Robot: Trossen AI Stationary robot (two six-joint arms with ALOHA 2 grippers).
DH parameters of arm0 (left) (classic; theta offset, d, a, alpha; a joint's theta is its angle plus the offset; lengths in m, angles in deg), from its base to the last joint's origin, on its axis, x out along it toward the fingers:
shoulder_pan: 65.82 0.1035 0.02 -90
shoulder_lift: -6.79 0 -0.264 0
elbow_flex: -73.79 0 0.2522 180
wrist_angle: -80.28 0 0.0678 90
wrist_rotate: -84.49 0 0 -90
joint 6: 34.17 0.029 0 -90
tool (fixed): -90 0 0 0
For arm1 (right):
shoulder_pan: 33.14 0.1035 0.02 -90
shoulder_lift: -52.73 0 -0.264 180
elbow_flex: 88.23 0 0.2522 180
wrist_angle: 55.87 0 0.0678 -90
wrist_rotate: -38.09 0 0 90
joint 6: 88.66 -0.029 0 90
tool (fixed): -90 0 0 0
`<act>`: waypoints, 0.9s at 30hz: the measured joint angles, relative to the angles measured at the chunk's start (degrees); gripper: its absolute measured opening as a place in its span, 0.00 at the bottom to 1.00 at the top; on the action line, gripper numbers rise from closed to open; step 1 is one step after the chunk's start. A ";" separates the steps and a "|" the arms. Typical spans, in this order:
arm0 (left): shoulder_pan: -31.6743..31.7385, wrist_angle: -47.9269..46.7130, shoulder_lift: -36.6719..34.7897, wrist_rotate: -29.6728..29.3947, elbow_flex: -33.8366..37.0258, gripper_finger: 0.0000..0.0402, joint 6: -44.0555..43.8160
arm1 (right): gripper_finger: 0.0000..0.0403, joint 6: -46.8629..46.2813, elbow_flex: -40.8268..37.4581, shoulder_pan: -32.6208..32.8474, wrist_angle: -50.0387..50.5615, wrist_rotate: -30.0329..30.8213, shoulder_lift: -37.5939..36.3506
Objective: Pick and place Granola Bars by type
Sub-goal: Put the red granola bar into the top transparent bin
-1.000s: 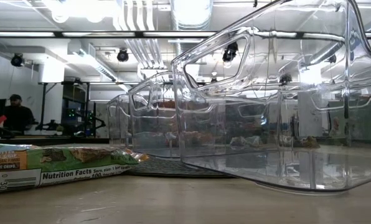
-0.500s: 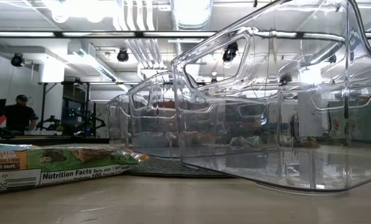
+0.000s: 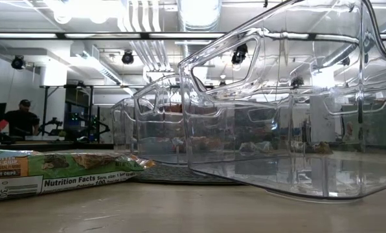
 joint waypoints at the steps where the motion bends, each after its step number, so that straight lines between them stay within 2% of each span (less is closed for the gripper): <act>1: 0.00 0.00 -0.01 0.00 0.00 0.00 -0.19 | 0.54 0.00 -0.57 0.00 -0.64 0.00 0.00; 20: 0.04 0.24 -0.17 -1.51 -0.02 0.00 -0.31 | 0.44 0.60 -8.82 -0.07 -9.54 0.00 -0.02; 27: 0.04 0.19 -0.36 -1.57 0.00 0.00 -0.31 | 0.38 0.29 -9.83 -0.04 -10.41 -0.15 -0.02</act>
